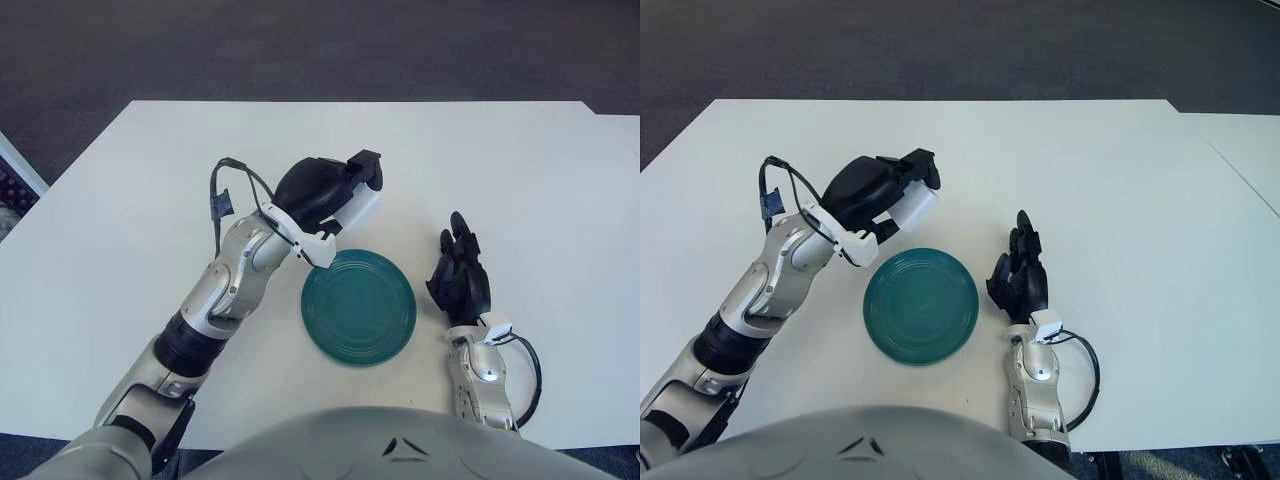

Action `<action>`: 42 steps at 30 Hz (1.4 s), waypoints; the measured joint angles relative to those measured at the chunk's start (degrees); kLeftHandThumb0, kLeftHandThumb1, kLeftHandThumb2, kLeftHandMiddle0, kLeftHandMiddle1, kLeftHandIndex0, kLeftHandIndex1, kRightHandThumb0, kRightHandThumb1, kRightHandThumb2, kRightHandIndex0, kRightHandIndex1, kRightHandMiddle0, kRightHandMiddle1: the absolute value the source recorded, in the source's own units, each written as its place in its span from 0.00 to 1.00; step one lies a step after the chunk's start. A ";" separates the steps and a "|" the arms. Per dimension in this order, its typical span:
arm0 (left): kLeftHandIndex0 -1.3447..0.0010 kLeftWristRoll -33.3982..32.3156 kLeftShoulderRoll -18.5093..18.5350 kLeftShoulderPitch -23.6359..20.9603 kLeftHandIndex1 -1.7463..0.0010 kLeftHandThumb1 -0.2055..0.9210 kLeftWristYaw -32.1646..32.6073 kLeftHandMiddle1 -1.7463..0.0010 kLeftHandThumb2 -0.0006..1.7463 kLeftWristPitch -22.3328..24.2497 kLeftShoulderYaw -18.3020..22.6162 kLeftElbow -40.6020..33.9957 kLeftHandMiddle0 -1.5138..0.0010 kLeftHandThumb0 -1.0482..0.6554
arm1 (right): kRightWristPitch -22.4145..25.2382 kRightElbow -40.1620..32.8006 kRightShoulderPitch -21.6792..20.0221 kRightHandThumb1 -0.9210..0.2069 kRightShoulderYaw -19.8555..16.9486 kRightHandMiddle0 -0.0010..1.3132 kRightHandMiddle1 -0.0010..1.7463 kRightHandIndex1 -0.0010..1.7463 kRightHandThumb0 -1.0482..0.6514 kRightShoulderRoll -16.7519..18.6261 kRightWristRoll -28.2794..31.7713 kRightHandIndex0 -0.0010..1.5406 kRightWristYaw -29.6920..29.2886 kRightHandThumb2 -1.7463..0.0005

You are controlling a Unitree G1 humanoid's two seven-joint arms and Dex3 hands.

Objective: Put the charger into the plate.

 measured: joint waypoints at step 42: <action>0.40 4.47 9.75 8.29 0.16 0.16 -13.20 0.00 0.92 -24.38 -7.91 -6.21 0.44 0.61 | 0.19 -1.84 2.49 0.00 1.14 0.00 0.05 0.00 0.07 0.22 -2.69 0.00 -0.95 0.48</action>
